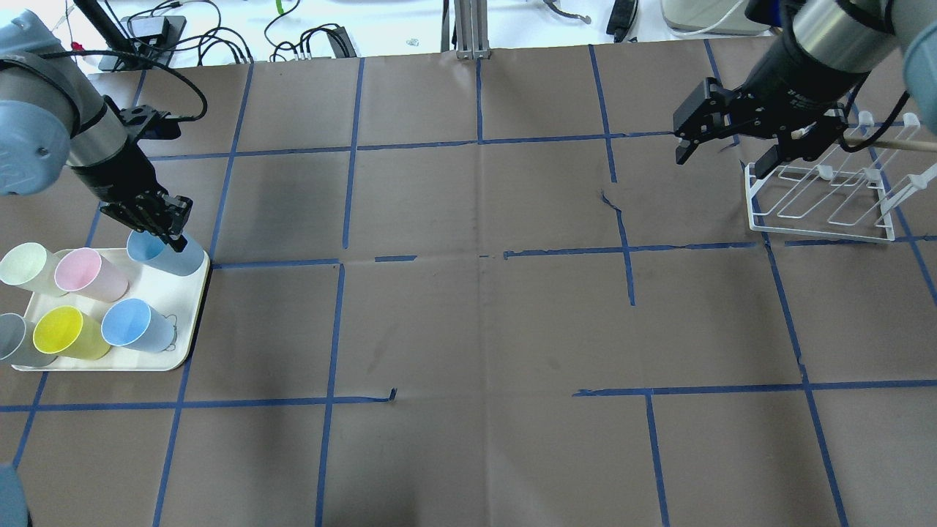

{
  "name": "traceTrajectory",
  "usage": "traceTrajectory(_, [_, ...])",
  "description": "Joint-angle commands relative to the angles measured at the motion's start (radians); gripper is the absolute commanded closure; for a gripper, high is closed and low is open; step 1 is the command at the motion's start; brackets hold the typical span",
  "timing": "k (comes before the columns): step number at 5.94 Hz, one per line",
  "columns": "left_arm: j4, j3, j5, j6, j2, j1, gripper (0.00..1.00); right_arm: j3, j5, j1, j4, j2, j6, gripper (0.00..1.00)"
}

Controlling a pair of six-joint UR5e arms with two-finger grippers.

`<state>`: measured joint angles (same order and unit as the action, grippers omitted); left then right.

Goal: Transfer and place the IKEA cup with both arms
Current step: 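Lower the cup onto the white tray with the left gripper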

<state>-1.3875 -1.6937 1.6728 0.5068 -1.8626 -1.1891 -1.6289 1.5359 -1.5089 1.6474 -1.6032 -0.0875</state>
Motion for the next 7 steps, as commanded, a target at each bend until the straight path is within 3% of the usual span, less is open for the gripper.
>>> traceTrajectory(1, [0.067,0.003,0.056,0.034,-0.079,0.037,0.99,0.030,0.058,-0.067,0.017,0.000,-0.054,0.00])
traceTrajectory(3, [0.081,0.005,0.090,0.027,-0.110,0.037,0.98,0.063,0.029,-0.054,-0.004,0.012,-0.044,0.00])
traceTrajectory(4, [0.081,0.006,0.087,0.024,-0.127,0.037,0.58,0.064,0.030,-0.054,-0.008,0.019,-0.044,0.00])
traceTrajectory(5, [0.079,0.009,0.068,0.024,-0.121,0.033,0.03,0.066,0.033,-0.054,-0.041,0.023,-0.044,0.00])
traceTrajectory(7, [0.027,0.031,0.024,0.018,-0.049,0.011,0.02,0.066,0.041,-0.057,-0.040,0.023,-0.046,0.00])
